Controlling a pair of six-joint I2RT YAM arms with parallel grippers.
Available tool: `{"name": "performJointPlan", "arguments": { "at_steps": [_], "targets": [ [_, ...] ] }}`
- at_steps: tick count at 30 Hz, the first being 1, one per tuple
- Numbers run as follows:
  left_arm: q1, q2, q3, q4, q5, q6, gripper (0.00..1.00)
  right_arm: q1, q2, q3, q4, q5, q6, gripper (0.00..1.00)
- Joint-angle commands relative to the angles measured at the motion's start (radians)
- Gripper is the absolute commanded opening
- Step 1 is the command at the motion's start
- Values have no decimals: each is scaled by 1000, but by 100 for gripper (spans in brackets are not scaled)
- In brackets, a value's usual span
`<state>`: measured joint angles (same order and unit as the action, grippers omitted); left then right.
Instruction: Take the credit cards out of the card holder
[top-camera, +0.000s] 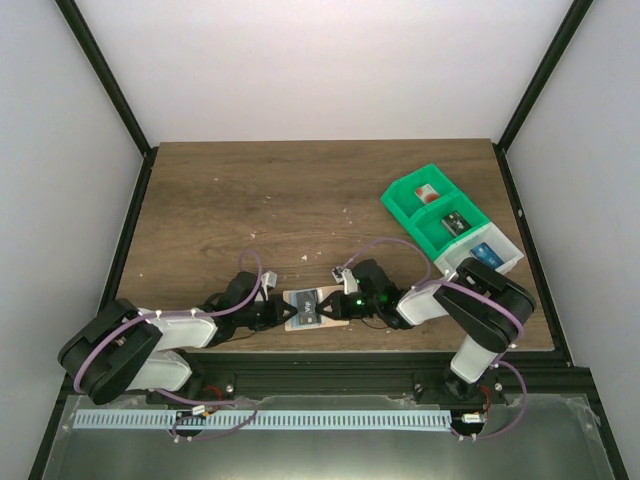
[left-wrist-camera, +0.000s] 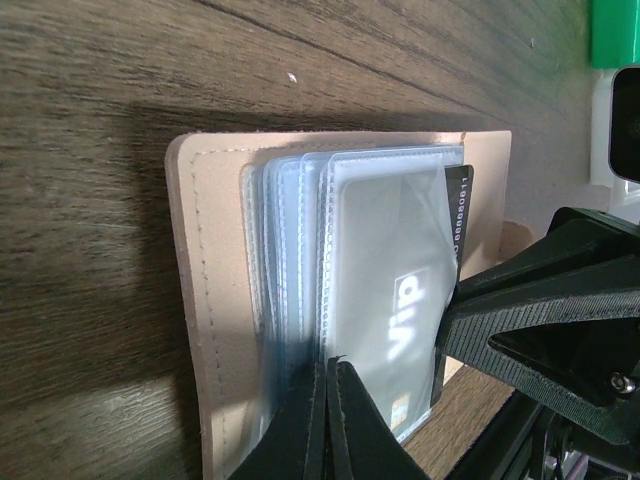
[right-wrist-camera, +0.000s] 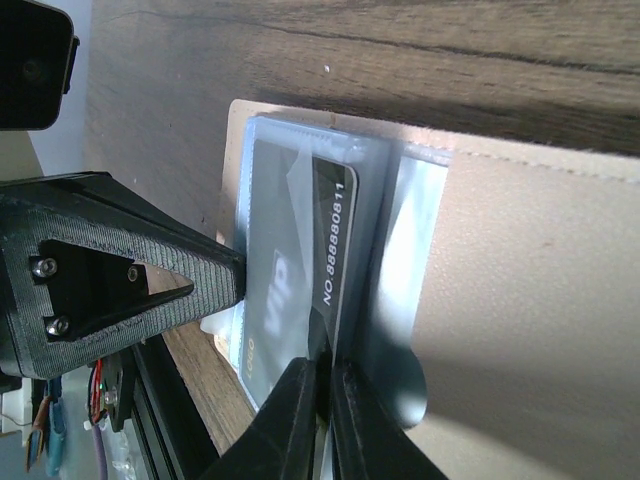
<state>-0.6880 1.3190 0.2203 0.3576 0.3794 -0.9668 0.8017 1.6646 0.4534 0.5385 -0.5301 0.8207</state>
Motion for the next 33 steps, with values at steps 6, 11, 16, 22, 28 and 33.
{"name": "performJointPlan", "arguments": {
  "at_steps": [6,11,16,22,28,33],
  "targets": [
    [-1,16,-31,-75,-54,10,0,-10,0,-10,4,-17,-10,5],
    [0,15,-33,-75,-56,8,0,-18,-5,-18,6,-17,-8,13],
    [0,11,-34,-79,-57,8,1,-19,2,-21,21,-30,-6,4],
    [0,5,-35,-86,-63,10,1,-23,-1,-33,29,-32,-4,1],
    [-1,5,-35,-88,-65,11,1,-39,-15,-48,28,-31,-2,7],
    [0,9,-32,-91,-69,14,1,-45,-17,-55,31,-38,-2,1]
  ]
}}
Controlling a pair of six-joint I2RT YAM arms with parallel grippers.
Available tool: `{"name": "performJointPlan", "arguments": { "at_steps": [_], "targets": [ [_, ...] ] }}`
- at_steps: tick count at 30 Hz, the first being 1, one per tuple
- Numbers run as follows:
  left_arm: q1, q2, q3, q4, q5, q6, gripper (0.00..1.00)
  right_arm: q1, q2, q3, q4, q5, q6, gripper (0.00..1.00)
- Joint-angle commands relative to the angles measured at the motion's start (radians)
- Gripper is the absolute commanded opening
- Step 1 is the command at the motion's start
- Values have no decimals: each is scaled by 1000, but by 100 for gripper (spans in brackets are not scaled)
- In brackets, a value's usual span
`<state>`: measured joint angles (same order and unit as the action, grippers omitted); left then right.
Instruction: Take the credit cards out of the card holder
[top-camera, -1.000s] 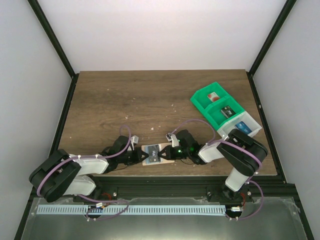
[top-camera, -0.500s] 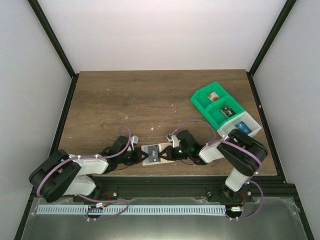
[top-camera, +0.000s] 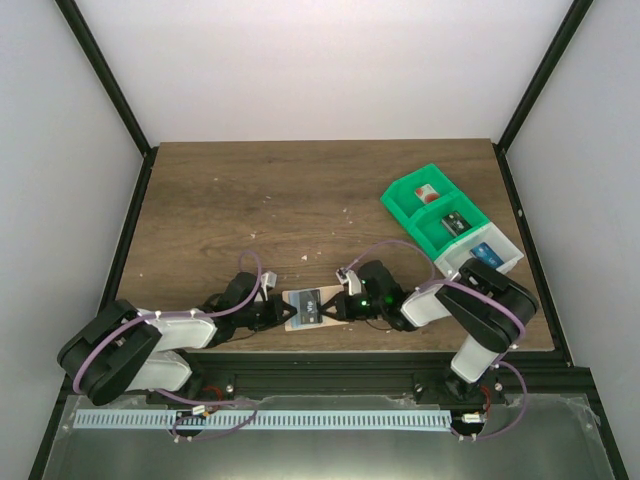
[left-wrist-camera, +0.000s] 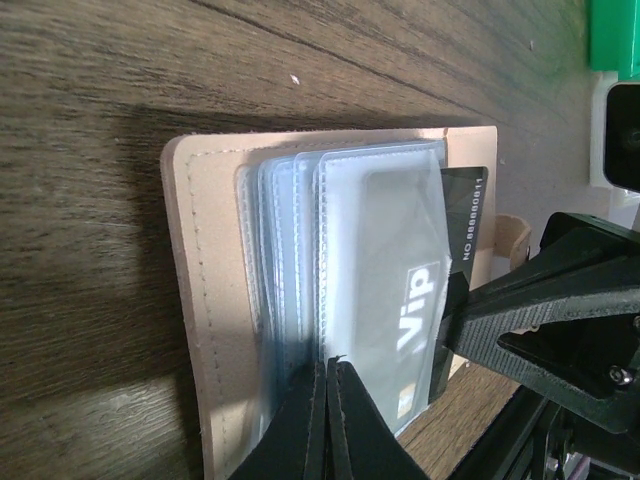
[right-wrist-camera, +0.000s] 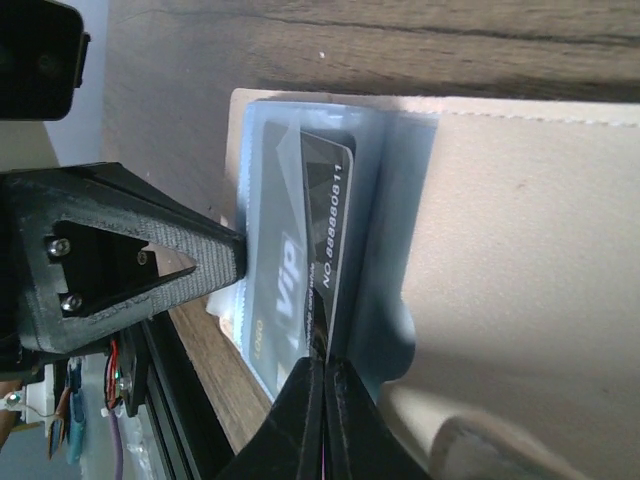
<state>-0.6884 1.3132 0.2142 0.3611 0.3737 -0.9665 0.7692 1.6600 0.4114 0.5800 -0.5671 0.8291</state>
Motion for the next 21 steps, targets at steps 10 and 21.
{"name": "performJointPlan", "arguments": {
  "at_steps": [10,21],
  "targets": [
    [0,17,-24,-96,-62,16,1,-29,-52,-46,-16,18,-7,0],
    [-1,8,-17,-121,-90,25,2,-58,-129,-78,-65,64,-8,0]
  ]
}}
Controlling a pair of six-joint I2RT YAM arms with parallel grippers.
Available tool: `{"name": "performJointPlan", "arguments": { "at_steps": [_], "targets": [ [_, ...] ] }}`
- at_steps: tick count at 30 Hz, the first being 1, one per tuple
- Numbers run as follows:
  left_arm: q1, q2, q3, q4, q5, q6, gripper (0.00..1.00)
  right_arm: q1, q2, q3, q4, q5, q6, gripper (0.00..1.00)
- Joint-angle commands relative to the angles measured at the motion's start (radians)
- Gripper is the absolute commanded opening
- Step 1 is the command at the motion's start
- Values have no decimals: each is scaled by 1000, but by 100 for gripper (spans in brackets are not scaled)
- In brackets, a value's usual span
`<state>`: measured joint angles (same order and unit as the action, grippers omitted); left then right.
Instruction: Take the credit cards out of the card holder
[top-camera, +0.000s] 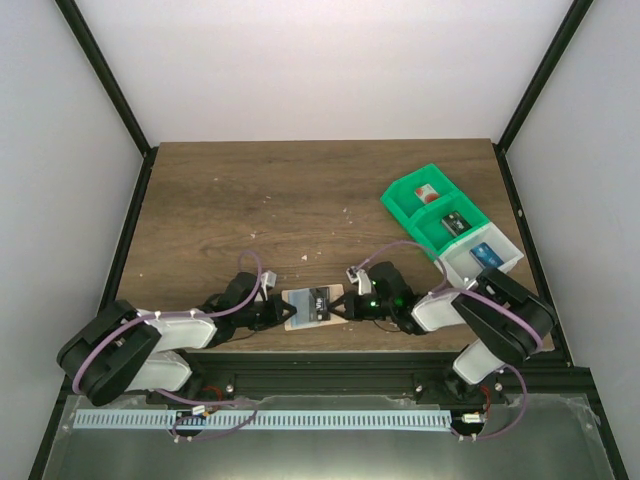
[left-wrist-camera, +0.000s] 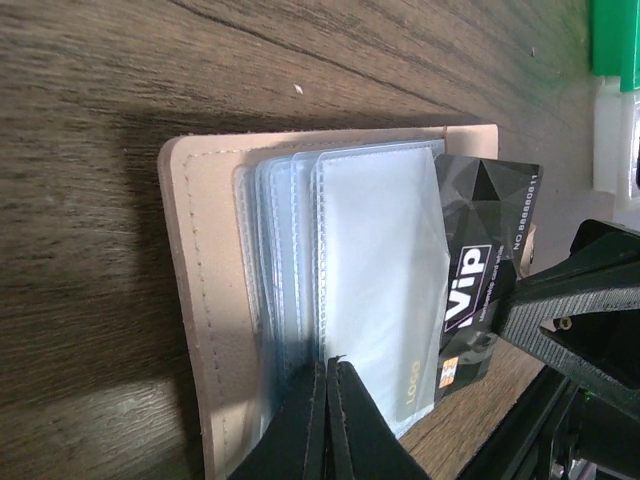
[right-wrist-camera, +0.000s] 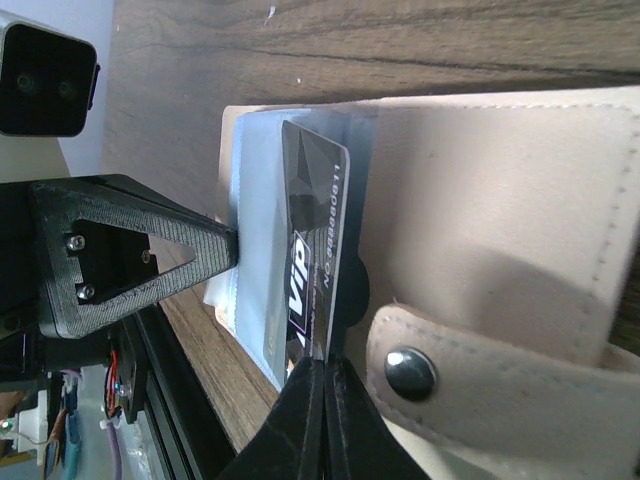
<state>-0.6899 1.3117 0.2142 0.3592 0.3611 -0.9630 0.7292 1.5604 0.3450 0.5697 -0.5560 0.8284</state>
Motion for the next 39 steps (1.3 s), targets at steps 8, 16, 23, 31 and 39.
{"name": "performJointPlan", "arguments": {
  "at_steps": [8,16,23,31,39],
  "targets": [
    [2,-27,-12,-136,-82,13,3,-27,-178,-30,-176,144,-11,0],
    [3,-93,50,-193,-56,12,25,-27,-318,-37,-258,187,5,0],
    [2,-253,87,-269,-41,-18,52,-26,-405,-42,-249,156,40,0],
    [2,-376,79,-188,46,-93,61,-27,-463,-44,-108,30,118,0],
    [2,-393,4,81,159,-192,55,-26,-434,-66,121,-106,220,0]
  ]
}}
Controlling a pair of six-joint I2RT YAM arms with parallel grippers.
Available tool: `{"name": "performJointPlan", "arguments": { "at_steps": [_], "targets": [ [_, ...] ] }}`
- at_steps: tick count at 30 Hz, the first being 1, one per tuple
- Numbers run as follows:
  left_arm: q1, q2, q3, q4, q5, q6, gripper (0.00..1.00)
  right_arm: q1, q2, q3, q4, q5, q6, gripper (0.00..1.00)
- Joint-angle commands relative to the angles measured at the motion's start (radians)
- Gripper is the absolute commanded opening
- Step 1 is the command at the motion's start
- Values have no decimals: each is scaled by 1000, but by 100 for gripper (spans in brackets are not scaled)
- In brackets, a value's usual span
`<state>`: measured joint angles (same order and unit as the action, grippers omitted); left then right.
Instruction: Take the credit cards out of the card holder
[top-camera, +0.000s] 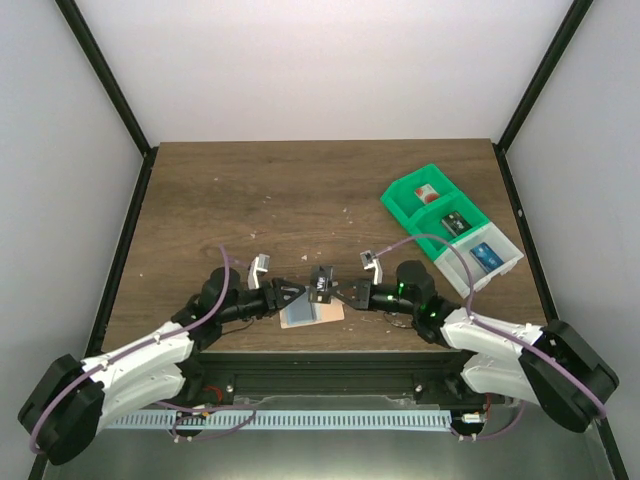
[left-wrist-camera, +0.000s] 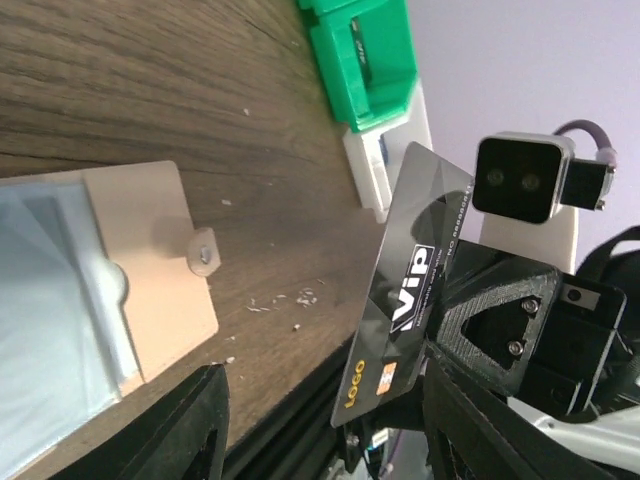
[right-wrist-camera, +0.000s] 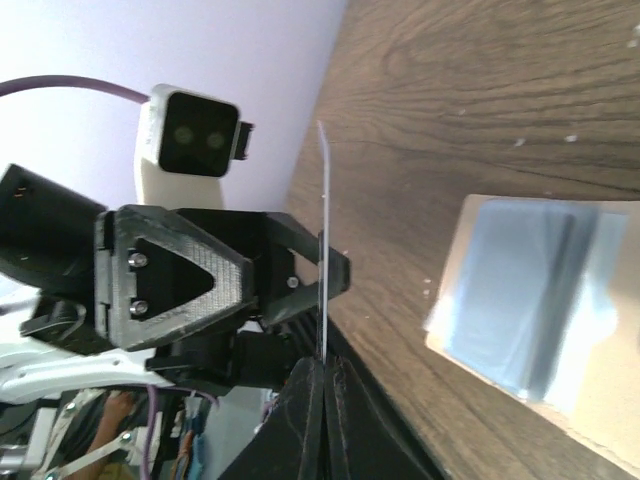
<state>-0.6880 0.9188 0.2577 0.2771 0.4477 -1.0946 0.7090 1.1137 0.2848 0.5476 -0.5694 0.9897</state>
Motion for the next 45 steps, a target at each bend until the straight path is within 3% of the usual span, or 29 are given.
{"name": "performJointPlan", "arguments": {
  "at_steps": [1,15,24,28,31,34,38,42,45],
  "targets": [
    [-1,3,-45,188,82,-65,54,-6,19,-5,156,-101,66,0],
    [-1,34,-77,373,149,-103,41,-5,50,-6,223,-153,100,0],
    [0,40,-91,381,146,-115,19,7,63,-15,247,-171,104,0],
    [-1,38,-93,395,151,-112,0,9,62,-18,242,-182,97,1],
    [0,32,-91,407,165,-99,0,10,56,-10,208,-202,64,1],
    [0,13,-86,392,189,-75,0,9,18,14,80,-233,-28,13],
    [0,-26,-80,330,234,-28,0,4,-104,82,-270,-200,-240,30],
    [-1,-42,-40,135,271,66,0,-15,-221,199,-669,-100,-454,38],
    [0,-42,-15,52,325,118,0,-20,-254,303,-862,-89,-545,40]
  ]
}}
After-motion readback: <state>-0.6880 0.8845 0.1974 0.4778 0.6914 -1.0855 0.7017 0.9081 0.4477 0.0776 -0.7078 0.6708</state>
